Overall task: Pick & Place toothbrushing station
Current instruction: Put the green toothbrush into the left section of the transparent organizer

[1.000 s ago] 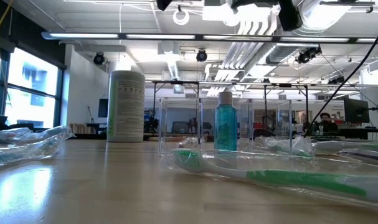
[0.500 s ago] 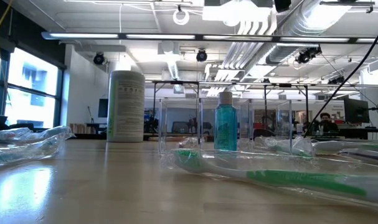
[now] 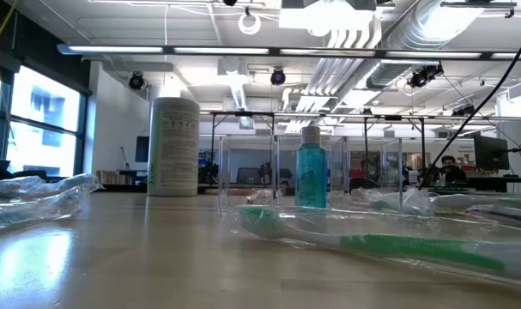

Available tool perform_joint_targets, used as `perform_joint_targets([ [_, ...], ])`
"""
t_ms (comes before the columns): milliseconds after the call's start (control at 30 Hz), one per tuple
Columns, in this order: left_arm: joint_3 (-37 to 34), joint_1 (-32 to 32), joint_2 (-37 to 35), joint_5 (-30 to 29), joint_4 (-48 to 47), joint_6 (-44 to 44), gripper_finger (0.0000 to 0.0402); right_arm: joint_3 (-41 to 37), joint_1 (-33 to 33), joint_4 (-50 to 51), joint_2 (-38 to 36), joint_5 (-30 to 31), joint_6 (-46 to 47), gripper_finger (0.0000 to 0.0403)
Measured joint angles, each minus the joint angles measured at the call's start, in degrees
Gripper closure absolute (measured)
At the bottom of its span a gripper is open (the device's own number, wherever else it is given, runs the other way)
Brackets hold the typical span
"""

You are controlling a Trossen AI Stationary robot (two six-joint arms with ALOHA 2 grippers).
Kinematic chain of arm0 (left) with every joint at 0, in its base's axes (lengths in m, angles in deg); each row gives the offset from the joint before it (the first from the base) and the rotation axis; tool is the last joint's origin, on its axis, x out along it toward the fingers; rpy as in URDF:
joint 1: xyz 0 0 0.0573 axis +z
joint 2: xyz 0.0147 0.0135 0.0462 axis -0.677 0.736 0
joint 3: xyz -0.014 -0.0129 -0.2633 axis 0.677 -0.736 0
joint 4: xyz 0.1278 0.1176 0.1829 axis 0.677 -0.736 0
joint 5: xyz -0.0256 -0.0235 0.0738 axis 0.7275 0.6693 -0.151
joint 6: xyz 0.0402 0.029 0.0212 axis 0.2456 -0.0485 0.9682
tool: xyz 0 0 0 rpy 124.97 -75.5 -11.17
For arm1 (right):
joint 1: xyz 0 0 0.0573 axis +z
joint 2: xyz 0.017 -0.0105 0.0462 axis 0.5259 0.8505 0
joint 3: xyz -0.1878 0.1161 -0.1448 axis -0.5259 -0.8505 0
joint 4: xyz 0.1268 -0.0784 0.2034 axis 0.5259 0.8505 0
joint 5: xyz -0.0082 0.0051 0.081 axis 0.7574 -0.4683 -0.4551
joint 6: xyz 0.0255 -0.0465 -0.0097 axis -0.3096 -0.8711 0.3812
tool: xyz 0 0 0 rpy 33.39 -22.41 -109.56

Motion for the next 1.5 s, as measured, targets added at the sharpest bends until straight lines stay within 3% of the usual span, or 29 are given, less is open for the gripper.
perform_joint_targets([
  [167,0.2,0.0,0.8,2.6,2.6,0.3,0.0168,0.0,-0.8,0.0,0.0,-0.3,-0.1,0.0391],
  [567,0.0,0.0,3.3,2.0,4.7,0.5,0.0168,0.0,-0.8,0.1,0.3,-2.8,-0.2,0.0385],
  [1300,0.1,0.0,6.0,0.3,8.4,2.3,0.0168,-0.1,-0.9,0.4,0.3,-2.1,1.6,0.0381],
  [1500,0.0,0.0,6.1,0.3,8.2,4.9,0.0207,-0.1,-0.9,1.3,0.3,-1.9,1.7,0.0380],
])
